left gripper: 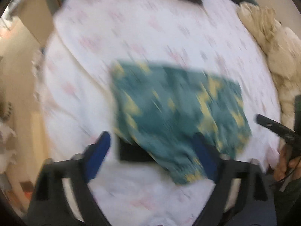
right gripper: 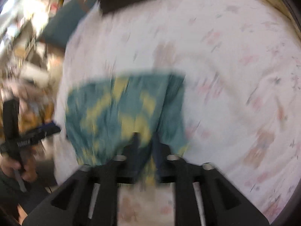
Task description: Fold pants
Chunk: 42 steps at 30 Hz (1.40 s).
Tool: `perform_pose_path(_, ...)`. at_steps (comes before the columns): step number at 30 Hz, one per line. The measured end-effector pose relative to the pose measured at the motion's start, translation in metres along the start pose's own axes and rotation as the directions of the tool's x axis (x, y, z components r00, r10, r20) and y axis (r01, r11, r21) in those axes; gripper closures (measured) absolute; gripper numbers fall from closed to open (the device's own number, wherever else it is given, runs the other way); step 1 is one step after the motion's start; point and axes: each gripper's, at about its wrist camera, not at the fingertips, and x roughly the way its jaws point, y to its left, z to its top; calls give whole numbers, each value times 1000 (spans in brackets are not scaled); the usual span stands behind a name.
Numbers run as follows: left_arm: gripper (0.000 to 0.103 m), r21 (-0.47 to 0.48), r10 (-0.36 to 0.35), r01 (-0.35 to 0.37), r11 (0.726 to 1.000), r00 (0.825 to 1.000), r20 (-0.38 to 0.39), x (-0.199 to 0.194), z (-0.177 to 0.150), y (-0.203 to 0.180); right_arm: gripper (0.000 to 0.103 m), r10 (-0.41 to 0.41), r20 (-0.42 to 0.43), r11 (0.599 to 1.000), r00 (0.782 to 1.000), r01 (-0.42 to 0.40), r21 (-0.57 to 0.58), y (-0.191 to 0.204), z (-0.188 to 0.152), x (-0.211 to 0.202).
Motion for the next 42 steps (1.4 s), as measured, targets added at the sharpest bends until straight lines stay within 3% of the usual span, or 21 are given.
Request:
perform_pose_path(1, 13, -5, 29, -29, 1000, 999, 21, -2, 11, 9, 30, 7, 17, 999, 1000, -7, 44, -11, 10, -2)
perform_pose_path(2, 13, -20, 46, -45, 999, 999, 27, 0, 21, 15, 23, 15, 31, 997, 999, -17, 71, -15, 17, 0)
perform_pose_path(7, 13, -119, 23, -20, 993, 999, 28, 30, 69, 55, 23, 35, -24, 996, 999, -33, 81, -33, 48, 32)
perform_pose_path(13, 15, -1, -36, 36, 999, 998, -48, 73, 92, 38, 23, 42, -70, 999, 997, -41, 19, -25, 74, 70)
perform_pose_path(14, 19, 33, -4, 6, 999, 998, -65, 81, 93, 32, 23, 28, -74, 999, 997, -27, 21, -28, 76, 74)
perform_pose_path(15, 30, 57, 25, -21, 998, 998, -65, 81, 92, 27, 23, 5, -77, 1000, 997, -3, 25, -31, 77, 79)
perform_pose_path(16, 36, 86, 42, -36, 996, 997, -69, 85, 91, 20, 23, 0, -79, 1000, 997, 2, 29, -33, 77, 80)
perform_pose_path(19, 36, 141, 9, 6, 990, 995, -102, 93, 90, 1, 26, 41, -112, 999, 993, -39, 20, -30, 76, 91)
perform_pose_path(21, 36, 164, -33, 53, 985, 991, -127, 96, 89, -9, 43, 58, -126, 998, 990, -59, -5, -24, 74, 93)
perform_pose_path(22, 60, 178, -36, 58, 982, 991, -126, 97, 88, -12, 51, 74, -133, 997, 988, -77, -19, -21, 74, 94)
perform_pose_path(23, 87, 198, -27, 52, 979, 991, -129, 98, 87, -16, 70, 80, -135, 996, 988, -85, -36, -18, 73, 94)
perform_pose_path(24, 98, 208, -26, 56, 976, 989, -144, 98, 89, -18, 82, 80, -139, 995, 987, -87, -48, -14, 73, 95)
perform_pose_path(27, 99, 253, -18, 32, 967, 998, -59, 80, 92, -28, 94, 22, -89, 988, 996, -35, -150, 3, 76, 86)
perform_pose_path(29, 99, 270, -44, 29, 962, 998, 48, 58, 97, -34, 94, 10, 18, 979, 1000, -6, -202, 15, 79, 67)
perform_pose_path(31, 99, 328, -33, -31, 944, 981, 189, 34, 97, -43, 94, 0, 142, 967, 990, 37, -251, 26, 80, 45)
perform_pose_path(33, 98, 393, -13, -97, 915, 963, 268, 22, 85, -49, 94, 7, 198, 955, 980, 52, -294, 32, 76, 35)
perform_pose_path(37, 99, 462, -33, -102, 881, 961, 275, 11, 59, -52, 94, 31, 218, 928, 975, 53, -369, 36, 50, 17)
perform_pose_path(42, 98, 543, -56, -106, 833, 960, 273, -16, 16, -45, 94, 35, 186, 855, 982, 67, -514, 48, 4, -2)
